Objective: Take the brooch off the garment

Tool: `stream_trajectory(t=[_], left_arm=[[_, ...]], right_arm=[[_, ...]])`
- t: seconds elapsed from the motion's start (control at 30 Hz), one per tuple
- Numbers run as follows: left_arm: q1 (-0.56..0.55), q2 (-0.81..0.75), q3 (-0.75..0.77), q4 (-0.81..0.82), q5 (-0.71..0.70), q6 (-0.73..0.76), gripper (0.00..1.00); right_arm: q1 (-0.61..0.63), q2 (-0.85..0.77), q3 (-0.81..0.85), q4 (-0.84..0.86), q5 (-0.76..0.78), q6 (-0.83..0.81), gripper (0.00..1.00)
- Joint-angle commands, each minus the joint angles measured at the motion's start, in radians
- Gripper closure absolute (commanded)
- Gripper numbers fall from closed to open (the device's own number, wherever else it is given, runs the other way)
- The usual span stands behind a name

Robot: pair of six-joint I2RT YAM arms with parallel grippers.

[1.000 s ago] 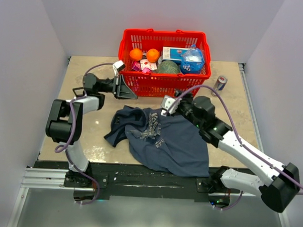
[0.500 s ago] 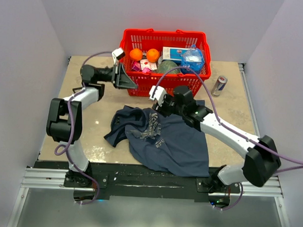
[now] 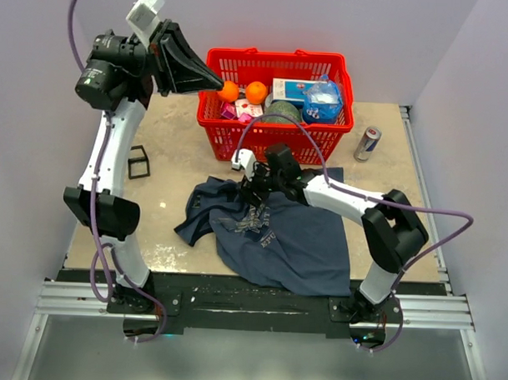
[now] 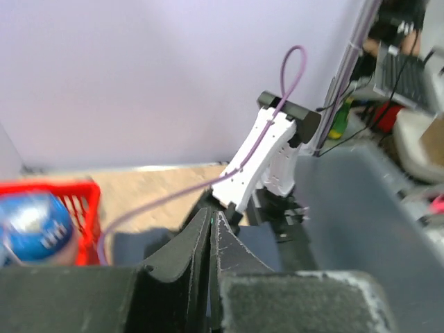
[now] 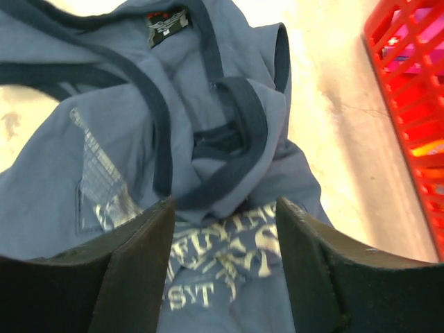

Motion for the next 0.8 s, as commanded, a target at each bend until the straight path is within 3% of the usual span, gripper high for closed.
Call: stream_trajectory(t=[0.0,0.13,0.2,0.3,0.33,0.37,0.43,0.5,0.53,0.57,0.63,0.7,0.73,0.77], left_arm=[[-0.042,0.06,0.167,0.575,0.22,0.161,0.91],[-0.001,0.027,0.134,0.528,0.217,0.209,0.88],[0.042,-0.013,0.011,0.52,0.215,0.203,0.87],[0.099,-0.053,-0.087,0.447,0.218,0.244,0.82],[0.119,-0.067,-0.112,0.449,0.22,0.241,0.8],[0.139,-0.091,-0.157,0.571,0.223,0.159,0.78],[0.229,-0.108,-0.188,0.575,0.221,0.149,0.76],[0.324,-0.064,-0.06,0.575,0.217,0.148,0.76],[0.344,0.035,0.05,0.508,0.217,0.163,0.76],[0.36,0.081,0.288,0.432,0.217,0.306,0.76],[0.381,0.12,0.414,0.336,0.206,0.463,0.76],[0.386,0.059,0.277,0.353,0.133,0.557,0.76],[0.384,-0.026,0.168,0.06,0.099,0.645,0.72],[0.386,-0.074,0.137,-0.144,0.045,0.932,0.66]], right_arm=[[0.018,0.049,0.076,0.036,-0.018,0.071,0.42],[0.043,0.098,0.098,0.051,0.029,0.085,0.48],[0.069,0.118,0.107,0.054,0.056,0.073,0.5],[0.087,0.138,0.13,0.036,0.051,0.057,0.69],[0.089,0.141,0.139,0.034,0.04,0.076,0.84],[0.087,0.14,0.148,0.039,0.039,0.094,0.91],[0.087,0.146,0.187,0.047,0.016,0.149,1.0],[0.087,0.166,0.234,0.066,-0.01,0.204,1.0],[0.087,0.175,0.253,0.068,-0.024,0.277,1.0],[0.087,0.189,0.271,0.1,-0.064,0.322,1.0],[0.089,0.238,0.316,0.137,-0.085,0.487,1.0],[0.106,0.285,0.355,0.169,-0.064,0.563,1.0],[0.119,0.302,0.368,0.171,-0.049,0.588,1.0],[0.127,0.314,0.379,0.168,-0.04,0.596,1.0]])
